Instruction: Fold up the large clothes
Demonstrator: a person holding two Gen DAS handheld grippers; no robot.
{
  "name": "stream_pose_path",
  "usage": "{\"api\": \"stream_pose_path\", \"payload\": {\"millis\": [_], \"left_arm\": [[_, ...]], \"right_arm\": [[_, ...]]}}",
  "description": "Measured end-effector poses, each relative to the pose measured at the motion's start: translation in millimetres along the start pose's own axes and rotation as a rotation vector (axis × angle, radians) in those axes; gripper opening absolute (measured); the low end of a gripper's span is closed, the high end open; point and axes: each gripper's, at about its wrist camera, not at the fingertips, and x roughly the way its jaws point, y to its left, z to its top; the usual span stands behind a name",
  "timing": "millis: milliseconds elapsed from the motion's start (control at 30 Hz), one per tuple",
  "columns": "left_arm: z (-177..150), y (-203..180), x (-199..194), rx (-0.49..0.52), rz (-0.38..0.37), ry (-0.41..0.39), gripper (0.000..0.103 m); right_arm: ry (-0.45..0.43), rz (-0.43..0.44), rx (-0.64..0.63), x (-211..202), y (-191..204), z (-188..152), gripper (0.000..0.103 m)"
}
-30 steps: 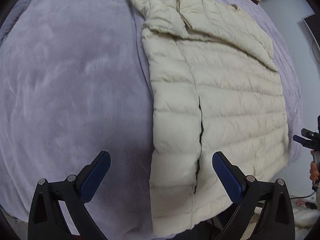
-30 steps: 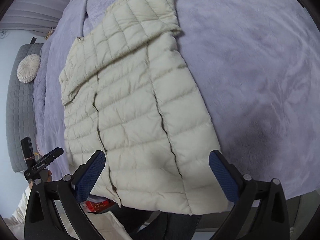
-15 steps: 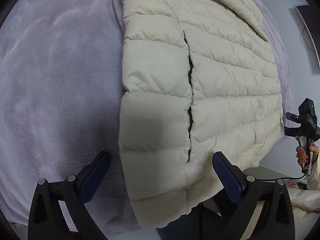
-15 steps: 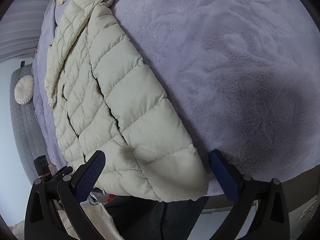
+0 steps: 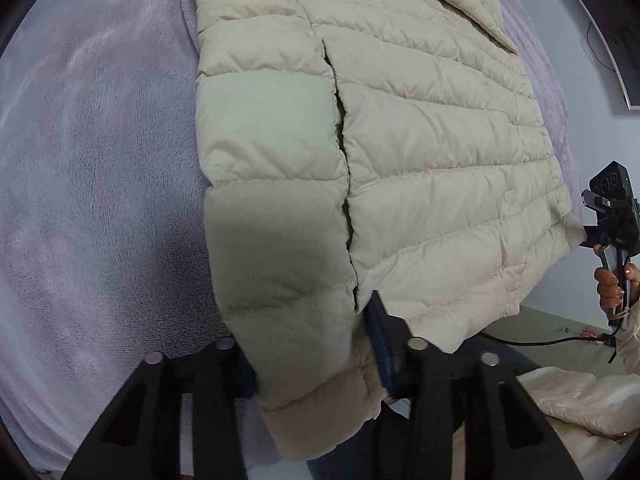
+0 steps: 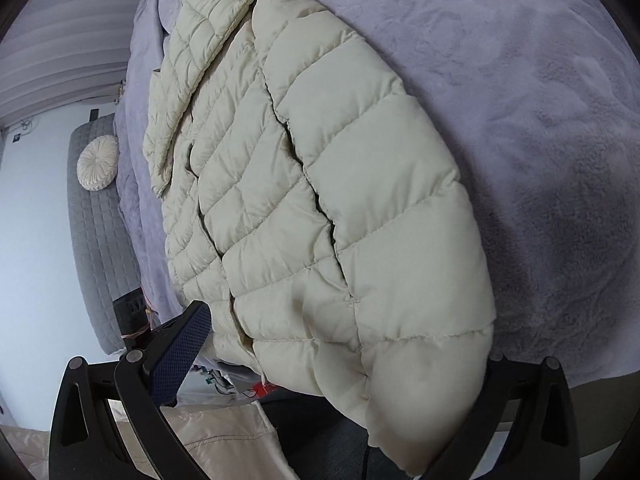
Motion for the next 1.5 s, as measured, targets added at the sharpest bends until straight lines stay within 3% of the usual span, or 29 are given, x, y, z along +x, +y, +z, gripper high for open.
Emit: {"api": "stream_pose_path", "payload": {"millis": [67,133,167,200,300,500,667,800,933,1133,1267,1333,1467,1500], "left_arm": [[0.3,2.7,-6.0,0.012,-0.046,-0.006,0.021],[1.3,5.5,-13.4,0.020,-0.094,-0.010,0.017],[1.6,7.3,-18.3,0.022,-0.121,-0.013,0.012],[2.1,9.4,-24.3,0.018,-0.159,-0.017,0.012],[5.1,14.9,-47.3,-0.009,-0.279,-0.049,0.009],[29.7,13.5,-97.6,-0.057,-0.381,-0.157,0.009],[67.3,21.8,-145.2,-0.140,-0.428,-0.308,0.009],[114.9,31.2,-170.6,-0.147,-0.352,-0.400,0.009],[166.0,40.8,-176.4,-0.169,-0.303,-0.457,0.009],[228.7,69.0,-138.2,-0.207,-0.199,-0.414,0.009],[250.1,77.0,-103.6,-0.229,-0.094,-0.364,0.010],[253.6,76.1,-97.9,-0.221,-0.050,-0.372,0.018],[250.4,68.1,-102.1,-0.193,-0.006,-0.408,0.021],[246.8,66.5,-105.6,-0.186,-0.003,-0.418,0.042]], "right_arm": [[-0.033,0.016,0.033,-2.9,-1.4,-3.5,0.100],[-0.063,0.032,0.072,-5.7,-3.8,-6.0,0.082],[-0.071,0.031,0.095,-7.0,-5.7,-6.8,0.043],[-0.072,0.026,0.115,-7.0,-7.5,-7.8,0.013],[-0.085,0.051,0.086,-9.9,3.6,-12.0,0.012],[-0.144,0.212,0.011,-44.3,48.0,-4.8,0.012],[-0.214,0.329,-0.067,-77.5,94.8,37.3,0.012],[-0.256,0.380,-0.119,-94.7,129.8,87.7,0.012],[-0.256,0.341,-0.160,-87.6,161.2,148.3,0.012],[-0.219,0.288,-0.120,-54.2,158.7,232.6,0.012],[-0.182,0.240,-0.080,-17.1,142.9,269.3,0.014],[-0.184,0.228,-0.057,-4.0,135.9,279.5,0.015],[-0.184,0.239,-0.064,7.8,130.3,291.5,0.016],[-0.186,0.241,-0.068,7.2,129.1,292.3,0.019]]}}
